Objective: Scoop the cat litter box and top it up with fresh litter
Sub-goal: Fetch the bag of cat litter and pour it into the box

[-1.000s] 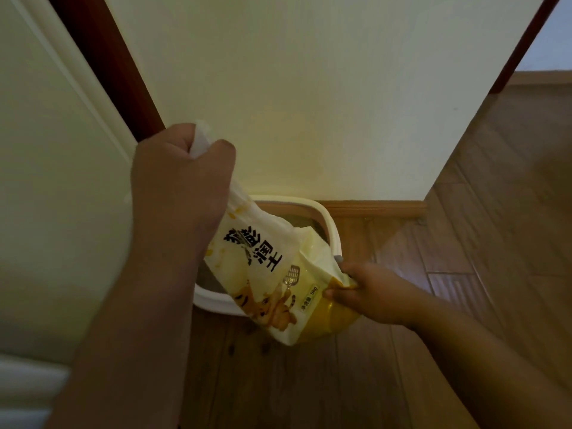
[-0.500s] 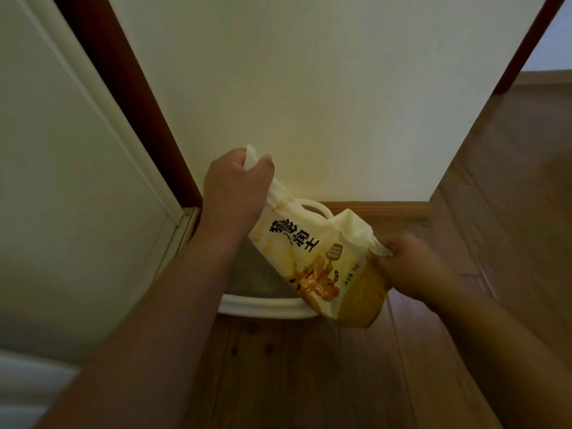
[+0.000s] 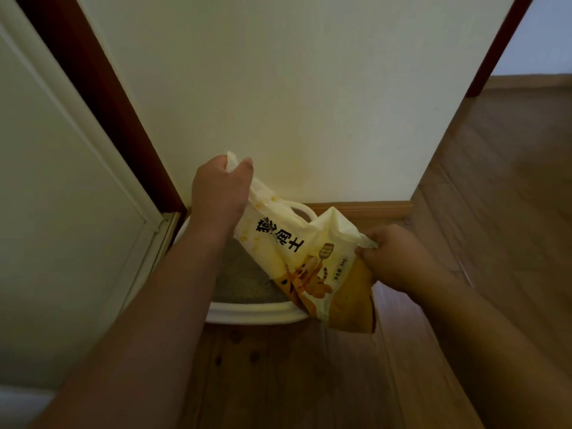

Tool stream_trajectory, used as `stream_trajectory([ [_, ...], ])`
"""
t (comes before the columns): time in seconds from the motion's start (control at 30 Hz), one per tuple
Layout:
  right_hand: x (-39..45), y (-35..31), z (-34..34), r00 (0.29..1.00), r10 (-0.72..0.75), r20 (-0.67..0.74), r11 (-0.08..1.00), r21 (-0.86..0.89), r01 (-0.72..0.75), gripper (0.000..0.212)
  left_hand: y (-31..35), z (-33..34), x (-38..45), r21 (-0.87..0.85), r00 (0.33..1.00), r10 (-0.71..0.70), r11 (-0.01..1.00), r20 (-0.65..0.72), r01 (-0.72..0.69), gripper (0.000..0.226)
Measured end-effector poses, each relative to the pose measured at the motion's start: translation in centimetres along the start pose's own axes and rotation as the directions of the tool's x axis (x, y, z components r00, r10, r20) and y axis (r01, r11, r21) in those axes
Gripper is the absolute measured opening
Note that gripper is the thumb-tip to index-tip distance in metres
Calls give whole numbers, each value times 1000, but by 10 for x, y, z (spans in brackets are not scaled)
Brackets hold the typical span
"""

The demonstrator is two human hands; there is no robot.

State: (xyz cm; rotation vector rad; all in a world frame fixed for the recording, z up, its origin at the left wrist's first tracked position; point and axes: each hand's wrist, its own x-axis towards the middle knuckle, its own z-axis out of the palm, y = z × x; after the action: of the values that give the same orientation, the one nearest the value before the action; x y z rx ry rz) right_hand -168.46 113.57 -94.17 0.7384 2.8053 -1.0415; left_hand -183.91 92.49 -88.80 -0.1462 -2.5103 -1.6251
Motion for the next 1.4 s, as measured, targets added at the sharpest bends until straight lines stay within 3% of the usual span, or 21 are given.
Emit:
stream_trajectory([
  [0.2, 1, 0, -9, 1000, 12, -20, 1000, 6, -12, 16, -11, 3, 9, -69, 997, -77, 995, -26, 75, 52],
  [0.3, 5, 1, -11, 999, 18, -36, 1000, 13, -17, 17, -16, 2, 11, -86, 993, -113, 989, 42, 116, 46],
  [0.37, 8, 4, -12, 999, 20, -47, 1000, 6, -20, 17, -15, -3, 9, -78, 971, -117, 988, 208, 136, 53],
  [0.47, 12, 8, -12, 999, 36, -40, 999, -5, -36, 17, -16, -16, 10, 26, 832, -96, 995, 546, 98, 90],
  [0.53, 14, 10, -12, 998, 47, -40, 998, -35, -48, 16, -21, -20, 10, 162, 775, -91, 987, 625, -15, 90],
  [0.63, 17, 14, -11, 997, 63, -50, 995, -78, -67, 15, -32, -14, 11, 389, 813, -22, 885, 581, -254, 70],
  [0.7, 19, 16, -12, 996, 73, -46, 993, -90, -77, 17, -37, -7, 11, 416, 824, 26, 854, 566, -312, 61],
  [0.9, 20, 21, -19, 991, 117, -69, 992, -39, -120, 22, -63, 4, 19, 385, 919, -67, 918, 388, -95, 67],
  [1.03, 18, 22, -21, 990, 95, -105, 992, -75, -103, 19, -84, 7, 31, 349, 940, -180, 934, 289, 72, 78],
  [1.4, 26, 11, -24, 997, 43, -70, 979, -195, -56, 23, -123, 12, 41, 435, 932, -289, 884, 219, 172, 84],
])
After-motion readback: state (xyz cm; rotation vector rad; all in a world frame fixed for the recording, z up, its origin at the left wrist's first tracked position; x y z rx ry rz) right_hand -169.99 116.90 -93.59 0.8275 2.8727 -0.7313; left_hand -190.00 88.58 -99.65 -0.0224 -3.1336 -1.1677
